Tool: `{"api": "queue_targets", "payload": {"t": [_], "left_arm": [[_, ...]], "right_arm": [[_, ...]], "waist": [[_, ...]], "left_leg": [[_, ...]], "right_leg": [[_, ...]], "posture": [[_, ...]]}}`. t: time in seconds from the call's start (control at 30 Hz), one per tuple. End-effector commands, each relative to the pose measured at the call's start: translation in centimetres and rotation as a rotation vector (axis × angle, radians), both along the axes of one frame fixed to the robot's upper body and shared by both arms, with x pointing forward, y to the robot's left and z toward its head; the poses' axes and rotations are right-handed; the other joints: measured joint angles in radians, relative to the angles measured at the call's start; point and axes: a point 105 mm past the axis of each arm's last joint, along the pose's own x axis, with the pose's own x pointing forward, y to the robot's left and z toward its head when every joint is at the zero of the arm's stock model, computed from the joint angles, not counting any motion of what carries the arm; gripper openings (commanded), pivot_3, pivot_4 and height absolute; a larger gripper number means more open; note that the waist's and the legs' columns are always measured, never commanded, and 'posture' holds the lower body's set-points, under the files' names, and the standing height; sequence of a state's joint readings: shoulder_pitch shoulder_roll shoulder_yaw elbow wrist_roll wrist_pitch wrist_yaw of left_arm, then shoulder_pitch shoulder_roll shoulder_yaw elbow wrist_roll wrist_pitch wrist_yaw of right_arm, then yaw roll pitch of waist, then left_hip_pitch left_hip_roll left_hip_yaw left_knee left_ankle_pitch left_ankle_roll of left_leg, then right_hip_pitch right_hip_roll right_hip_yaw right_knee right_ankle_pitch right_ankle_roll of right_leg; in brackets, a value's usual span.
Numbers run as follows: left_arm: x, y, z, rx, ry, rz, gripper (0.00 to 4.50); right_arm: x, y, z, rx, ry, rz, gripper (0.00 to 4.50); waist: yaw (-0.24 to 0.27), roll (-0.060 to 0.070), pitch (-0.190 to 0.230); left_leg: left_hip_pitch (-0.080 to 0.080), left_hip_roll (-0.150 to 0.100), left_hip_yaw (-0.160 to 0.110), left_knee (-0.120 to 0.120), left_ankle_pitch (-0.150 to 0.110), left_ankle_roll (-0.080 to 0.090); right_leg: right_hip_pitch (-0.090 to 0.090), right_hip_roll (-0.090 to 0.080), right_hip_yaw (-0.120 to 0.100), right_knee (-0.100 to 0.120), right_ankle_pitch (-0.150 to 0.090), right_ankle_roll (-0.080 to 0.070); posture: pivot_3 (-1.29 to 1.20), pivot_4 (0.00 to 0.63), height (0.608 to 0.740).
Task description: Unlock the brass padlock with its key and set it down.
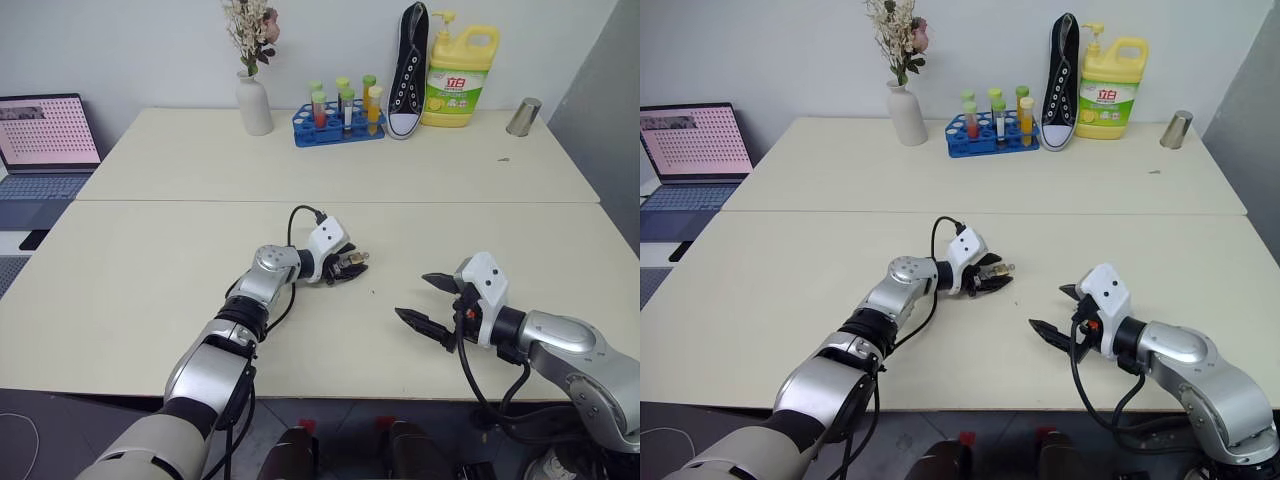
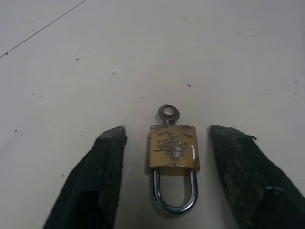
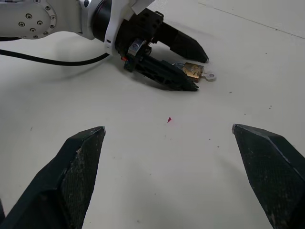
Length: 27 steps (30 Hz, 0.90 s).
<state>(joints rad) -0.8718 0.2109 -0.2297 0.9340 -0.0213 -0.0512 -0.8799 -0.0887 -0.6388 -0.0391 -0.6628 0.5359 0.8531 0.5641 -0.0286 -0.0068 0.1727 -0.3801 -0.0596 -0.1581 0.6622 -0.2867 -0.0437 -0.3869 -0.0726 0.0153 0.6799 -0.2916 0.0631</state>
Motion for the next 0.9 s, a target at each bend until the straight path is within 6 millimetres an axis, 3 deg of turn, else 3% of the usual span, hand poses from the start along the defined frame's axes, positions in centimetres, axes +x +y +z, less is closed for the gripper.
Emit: {"api": "queue_targets", "payload": {"t": [0.03,0.13,0.33,0.5,0.6,0.7,0.77,0.9], "left_arm": [[0.1,1.2,-1.6,0.090,0.031,0.037,1.79],[-0.1,1.6,-2.0,0.100,0.046,0.042,0.98],[-1.9,3.2,-2.0,0.098,0.022,-0.028,0.99],[-4.5,2.1,2.0,0.035,-0.253,-0.185,0.99],[-8.0,1.2,5.2,0.022,-0.593,-0.360,0.99],[-11.1,1.1,6.2,0.097,-0.936,-0.502,0.99],[-12.0,1.5,6.5,0.137,-1.104,-0.548,0.99],[-12.4,1.6,7.6,0.093,-1.234,-0.527,0.99]], "right_arm": [[-0.2,0.2,1.4,0.013,-0.051,0.016,4.50],[-0.1,0.3,1.5,0.016,-0.051,0.020,4.50],[0.1,0.0,1.7,0.004,-0.062,0.019,4.50],[-0.1,0.1,2.1,-0.013,-0.092,0.048,4.50],[-0.7,0.5,2.7,0.010,-0.123,0.102,4.50],[-1.6,1.3,2.7,0.070,-0.065,0.181,4.50],[-1.9,1.9,2.8,0.130,-0.012,0.214,4.50],[-1.9,2.6,2.9,0.188,0.032,0.236,4.50]], "waist": [[-0.001,0.000,0.000],[-0.003,0.000,-0.001],[-0.018,0.000,-0.001],[-0.021,0.000,-0.001],[-0.004,0.000,-0.001],[0.012,0.000,-0.001],[0.012,0.000,-0.001],[0.013,0.000,-0.001]], "left_leg": [[0.000,0.000,0.000,0.000,0.000,0.000],[0.001,0.000,0.000,0.000,0.000,0.000],[0.001,0.002,0.000,-0.001,0.000,0.000],[0.001,0.003,0.000,-0.002,0.002,-0.003],[-0.001,0.004,-0.001,-0.001,0.002,-0.004],[-0.001,0.004,-0.001,-0.001,0.002,-0.004],[-0.001,0.003,0.000,-0.001,0.002,-0.004],[-0.001,0.001,0.000,-0.001,0.001,-0.002]], "right_leg": [[0.000,0.000,0.000,0.000,0.000,0.000],[0.000,0.001,0.000,0.000,0.000,0.000],[0.000,0.002,0.001,0.001,0.000,0.000],[-0.002,0.002,0.002,0.000,0.000,0.000],[-0.002,0.000,0.002,0.000,0.000,0.000],[-0.001,-0.002,0.002,-0.001,0.000,0.000],[-0.001,-0.003,0.002,-0.003,0.000,0.000],[-0.001,-0.003,0.001,-0.003,0.000,0.000]], "posture": [[0.00,0.150,0.740],[0.00,0.150,0.740],[0.00,0.150,0.740],[0.00,0.150,0.740],[0.00,0.150,0.740],[0.00,0.150,0.740],[0.00,0.150,0.740],[0.00,0.150,0.740]]}}
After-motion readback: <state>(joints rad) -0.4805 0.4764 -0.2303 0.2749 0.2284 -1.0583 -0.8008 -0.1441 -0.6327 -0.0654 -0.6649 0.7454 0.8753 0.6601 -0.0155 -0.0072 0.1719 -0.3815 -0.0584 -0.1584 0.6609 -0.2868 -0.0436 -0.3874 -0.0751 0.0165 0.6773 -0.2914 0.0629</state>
